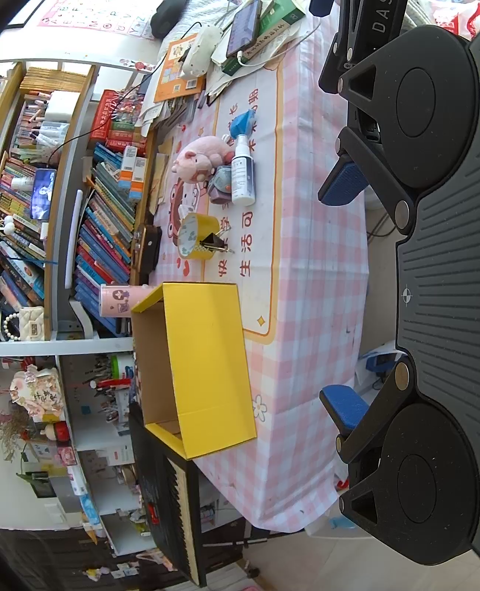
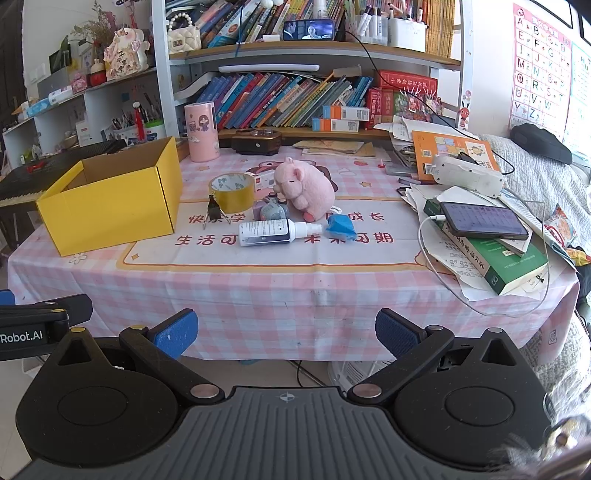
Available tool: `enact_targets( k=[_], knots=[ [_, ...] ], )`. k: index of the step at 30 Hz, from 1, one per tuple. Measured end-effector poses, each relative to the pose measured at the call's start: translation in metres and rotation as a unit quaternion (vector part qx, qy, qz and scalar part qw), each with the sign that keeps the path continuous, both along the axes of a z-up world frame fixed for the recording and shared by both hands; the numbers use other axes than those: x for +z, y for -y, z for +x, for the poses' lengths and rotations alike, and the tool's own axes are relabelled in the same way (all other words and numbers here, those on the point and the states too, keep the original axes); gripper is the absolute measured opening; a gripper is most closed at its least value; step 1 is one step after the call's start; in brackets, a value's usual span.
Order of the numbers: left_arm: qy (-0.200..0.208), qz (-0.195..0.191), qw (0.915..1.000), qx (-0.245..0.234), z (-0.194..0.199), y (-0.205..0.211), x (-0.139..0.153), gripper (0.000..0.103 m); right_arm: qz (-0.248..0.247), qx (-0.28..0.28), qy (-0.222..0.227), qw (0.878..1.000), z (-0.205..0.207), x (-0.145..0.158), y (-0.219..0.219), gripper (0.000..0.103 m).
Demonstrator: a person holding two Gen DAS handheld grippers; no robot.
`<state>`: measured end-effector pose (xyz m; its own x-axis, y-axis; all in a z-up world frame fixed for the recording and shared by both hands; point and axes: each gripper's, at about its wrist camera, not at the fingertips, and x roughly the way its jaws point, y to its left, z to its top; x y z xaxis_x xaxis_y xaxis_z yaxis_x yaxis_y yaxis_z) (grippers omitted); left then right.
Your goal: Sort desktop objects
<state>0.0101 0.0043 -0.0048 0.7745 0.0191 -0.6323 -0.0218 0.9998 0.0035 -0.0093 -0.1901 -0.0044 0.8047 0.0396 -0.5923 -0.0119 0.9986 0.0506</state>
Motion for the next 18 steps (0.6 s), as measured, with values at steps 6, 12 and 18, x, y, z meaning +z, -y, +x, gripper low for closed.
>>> enact_targets(
  k=[6,12,18],
  knots=[
    [-0.001,-0.002,1.0000,0.000,0.0013,-0.0006,-0.0011,0.103,-0.001,0.000,-0.001,1.000,0.0019,-0.0026,-0.0006,0.103],
    [-0.002,-0.001,1.0000,0.000,0.0014,-0.0008,-0.0012,0.103,-0.001,0.000,-0.002,1.000,0.0028,-0.0040,-0.0011,0.103],
    [-0.004,-0.002,1.0000,0.000,0.0033,-0.0024,-0.0032,0.103,-0.001,0.000,-0.002,1.000,0.0038,-0.0043,-0.0023,0.103]
  ],
)
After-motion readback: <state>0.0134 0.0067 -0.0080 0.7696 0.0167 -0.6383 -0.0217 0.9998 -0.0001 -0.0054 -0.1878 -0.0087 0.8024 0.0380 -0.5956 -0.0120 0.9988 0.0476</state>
